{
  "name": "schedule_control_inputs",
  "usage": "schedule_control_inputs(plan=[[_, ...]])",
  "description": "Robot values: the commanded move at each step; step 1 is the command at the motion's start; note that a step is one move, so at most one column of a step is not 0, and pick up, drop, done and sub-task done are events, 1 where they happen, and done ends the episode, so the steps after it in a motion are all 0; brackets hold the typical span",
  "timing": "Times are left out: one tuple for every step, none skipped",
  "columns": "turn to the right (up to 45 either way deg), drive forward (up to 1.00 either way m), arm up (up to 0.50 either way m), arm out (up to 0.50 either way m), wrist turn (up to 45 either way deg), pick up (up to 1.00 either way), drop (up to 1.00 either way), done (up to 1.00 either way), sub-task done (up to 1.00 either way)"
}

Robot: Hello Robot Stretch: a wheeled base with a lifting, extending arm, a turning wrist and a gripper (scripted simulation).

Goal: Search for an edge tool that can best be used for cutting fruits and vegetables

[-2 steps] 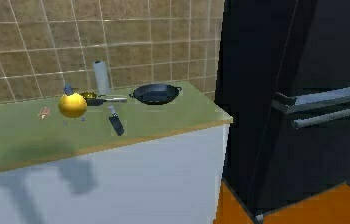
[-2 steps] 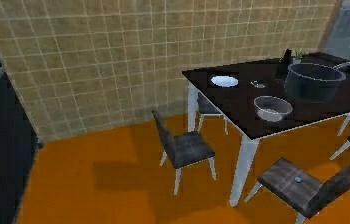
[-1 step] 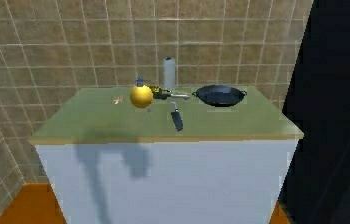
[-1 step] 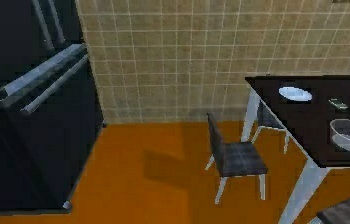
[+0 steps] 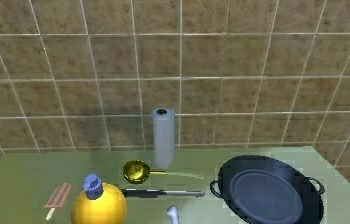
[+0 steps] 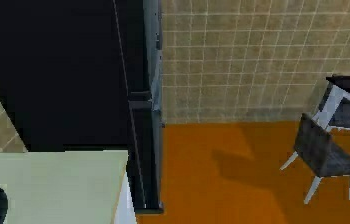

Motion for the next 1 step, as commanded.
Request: schedule_control_inputs(plan=[[0.0,0.00,0.00,0.00,0.0,0.00,0.00,1.00,0.00]])
